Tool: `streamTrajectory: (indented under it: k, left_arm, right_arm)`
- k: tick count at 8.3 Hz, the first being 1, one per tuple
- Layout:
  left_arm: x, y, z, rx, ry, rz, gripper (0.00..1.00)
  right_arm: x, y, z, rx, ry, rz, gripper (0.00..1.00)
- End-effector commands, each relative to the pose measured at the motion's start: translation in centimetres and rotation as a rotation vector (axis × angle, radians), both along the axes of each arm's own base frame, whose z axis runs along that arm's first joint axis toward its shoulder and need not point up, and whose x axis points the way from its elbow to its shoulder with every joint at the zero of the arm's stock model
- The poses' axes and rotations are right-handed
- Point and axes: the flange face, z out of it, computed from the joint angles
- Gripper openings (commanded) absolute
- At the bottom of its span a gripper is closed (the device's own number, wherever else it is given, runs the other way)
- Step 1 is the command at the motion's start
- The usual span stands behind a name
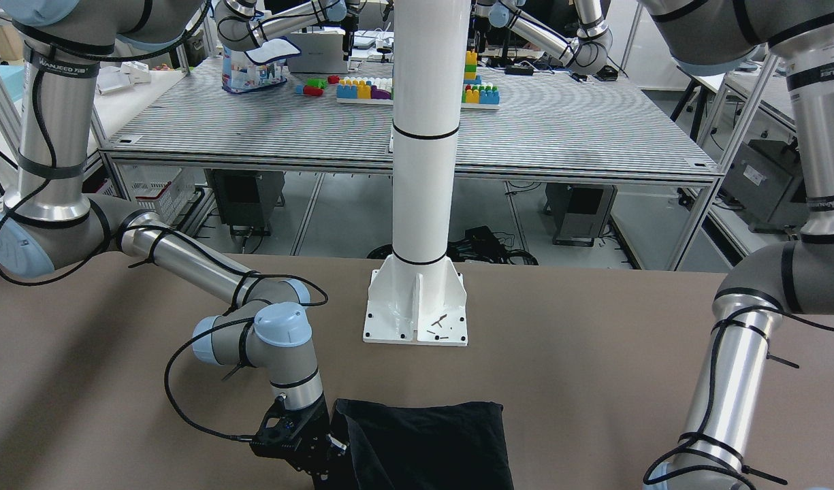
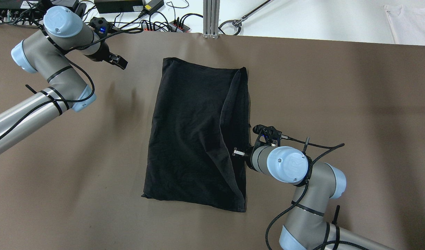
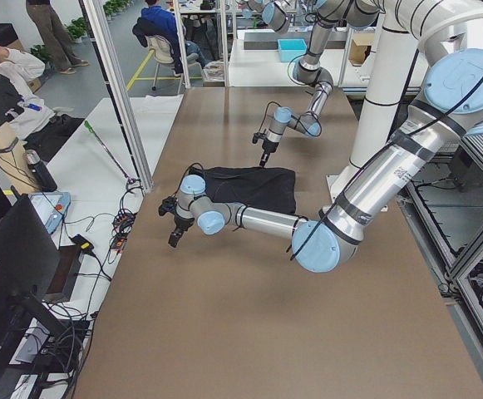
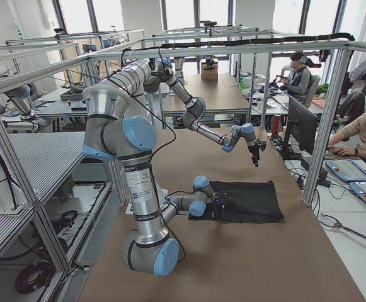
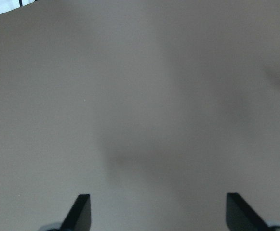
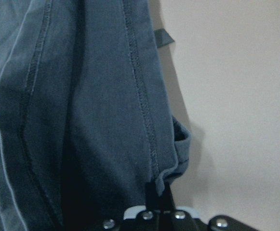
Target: Fold clothes
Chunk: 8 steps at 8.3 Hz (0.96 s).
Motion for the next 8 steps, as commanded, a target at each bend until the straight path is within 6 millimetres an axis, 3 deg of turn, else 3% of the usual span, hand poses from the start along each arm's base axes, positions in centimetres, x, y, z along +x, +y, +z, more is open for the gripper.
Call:
streamTrajectory:
  k: [1, 3, 5, 6, 7, 8]
  left_arm:
    - [-0.4, 0.9, 0.6, 0.002, 0.004, 0.000, 1.00]
    - [-0.6, 1.1, 0.3, 0.008, 0.010, -0.002, 1.00]
    - [-0.5, 1.3, 0.3, -0.005, 0.020, -0.015, 1.00]
    - [-0.6, 1.3, -0.1, -0.001, 0.024, -0.016, 1.00]
    - [-0.5, 1.4, -0.3, 0.003, 0.028, -0.013, 1.00]
    - [-0.3, 1.6, -0.2, 0.000, 0.027, -0.011, 1.00]
  right_arm:
    - [0.8, -0.1, -0.5, 0.036, 0.027, -0.034, 0.94]
    - [3.6, -1.8, -4.1, 0.056, 0.121, -0.099, 0.94]
    - [2.6, -2.7, -9.7, 0.034, 0.164, -0.108, 0.94]
    - [1.9, -3.0, -10.7, 0.036, 0.163, -0.110, 0.94]
    - [-0.3, -4.1, -11.5, 0.036, 0.181, -0.121, 0.92]
    - [-2.6, -5.4, -12.2, 0.032, 0.204, -0.129, 0.81]
